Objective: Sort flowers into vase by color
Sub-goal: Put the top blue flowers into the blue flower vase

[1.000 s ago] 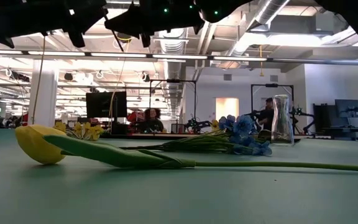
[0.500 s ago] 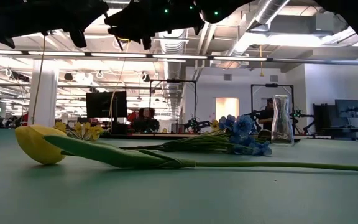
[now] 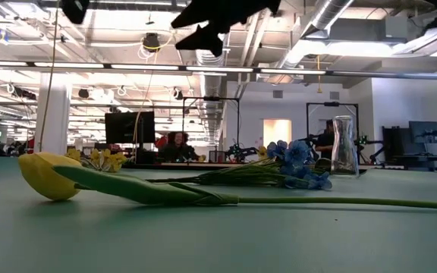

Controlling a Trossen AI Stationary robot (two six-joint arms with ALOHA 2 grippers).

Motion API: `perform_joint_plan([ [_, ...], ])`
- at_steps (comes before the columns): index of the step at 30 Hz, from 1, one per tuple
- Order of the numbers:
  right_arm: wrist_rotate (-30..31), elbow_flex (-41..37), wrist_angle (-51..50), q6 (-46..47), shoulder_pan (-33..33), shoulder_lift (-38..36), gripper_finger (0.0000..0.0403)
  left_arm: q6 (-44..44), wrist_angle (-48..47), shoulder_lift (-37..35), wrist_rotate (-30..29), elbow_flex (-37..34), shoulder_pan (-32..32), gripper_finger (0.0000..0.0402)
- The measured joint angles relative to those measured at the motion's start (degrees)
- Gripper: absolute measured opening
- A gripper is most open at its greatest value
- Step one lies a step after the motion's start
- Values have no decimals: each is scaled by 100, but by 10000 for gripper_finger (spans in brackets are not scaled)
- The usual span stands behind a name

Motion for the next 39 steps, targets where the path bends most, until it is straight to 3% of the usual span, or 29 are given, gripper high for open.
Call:
perform_joint_plan([
  [4, 567, 0, -22, 164, 399, 7, 294, -35, -482, -255, 319, 448, -248, 0],
  [11, 1737, 0, 324, 501, 1180, 13, 294, 64, -24, -1016, 2405, 134, -583, 0],
  [15, 2450, 0, 460, 854, 1531, 13, 294, -411, 795, -1225, 3234, -358, -699, 0],
  [22, 3456, -9, 409, 1304, 1895, 261, 294, -1382, 2901, -1094, 4110, -1181, -1088, 0],
  [25, 3476, 0, 362, 1475, 1908, 394, 294, -1638, 3343, -1076, 4171, -1431, -1418, 0],
  [29, 3573, 3, 333, 1676, 1832, 578, 294, -1544, 3606, -1079, 3808, -1666, -1985, 0],
  [39, 3822, 0, 547, 1842, 1806, 678, 294, -439, 4556, -562, 2757, -2366, -3683, 0],
])
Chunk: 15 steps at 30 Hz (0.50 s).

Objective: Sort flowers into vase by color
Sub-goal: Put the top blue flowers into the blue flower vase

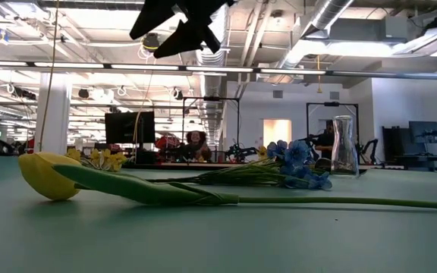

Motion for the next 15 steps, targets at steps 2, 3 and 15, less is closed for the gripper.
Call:
perform_joint_plan([
  [2, 144, 0, 91, 0, 13, 0, 294, 259, -6, 122, -235, -87, -310, 0],
  [3, 180, 0, 110, 2, 23, 0, 294, 392, 0, 176, -425, -138, -466, 0],
  [15, 196, 0, 118, 45, 92, 0, 294, 1132, -17, 979, -2054, -311, -1029, 0],
])
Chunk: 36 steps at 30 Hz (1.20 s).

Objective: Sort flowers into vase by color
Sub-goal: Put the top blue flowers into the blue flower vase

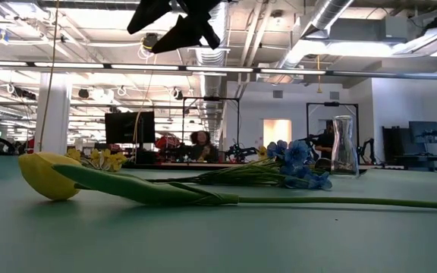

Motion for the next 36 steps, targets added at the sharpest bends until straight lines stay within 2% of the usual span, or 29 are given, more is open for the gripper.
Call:
perform_joint_plan([
  [8, -2, 0, -49, -5, 13, 0, 294, 35, -5, 251, -364, 0, 1, 0],
  [24, -7, 0, -57, -114, 63, 0, 294, -29, -59, 370, -429, 2, -92, 0],
  [36, -7, 0, -59, -128, 61, -2, 294, -31, -65, 905, -442, 2, -94, 0],
])
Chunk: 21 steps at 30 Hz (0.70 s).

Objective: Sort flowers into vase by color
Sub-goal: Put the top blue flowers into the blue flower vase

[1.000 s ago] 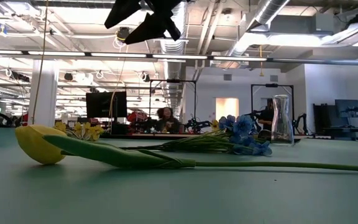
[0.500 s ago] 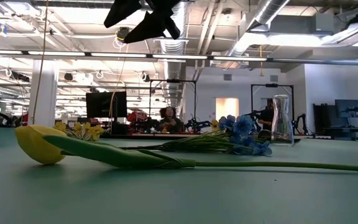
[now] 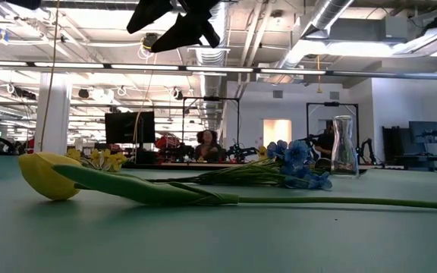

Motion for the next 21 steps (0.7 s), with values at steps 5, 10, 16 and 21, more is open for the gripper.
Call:
perform_joint_plan([
  [5, -4, 0, -17, -6, 17, -2, 294, 12, -152, 124, -4, 0, 0, 0],
  [10, -6, 0, -18, -24, 35, -4, 294, -24, -293, 153, 0, 0, 0, 0],
  [16, -6, 0, -20, -24, 37, -4, 294, -39, -425, 153, 9, 0, -10, 0],
  [21, -8, 0, -19, -24, 52, -4, 294, 63, -420, 153, -190, 0, -214, 0],
])
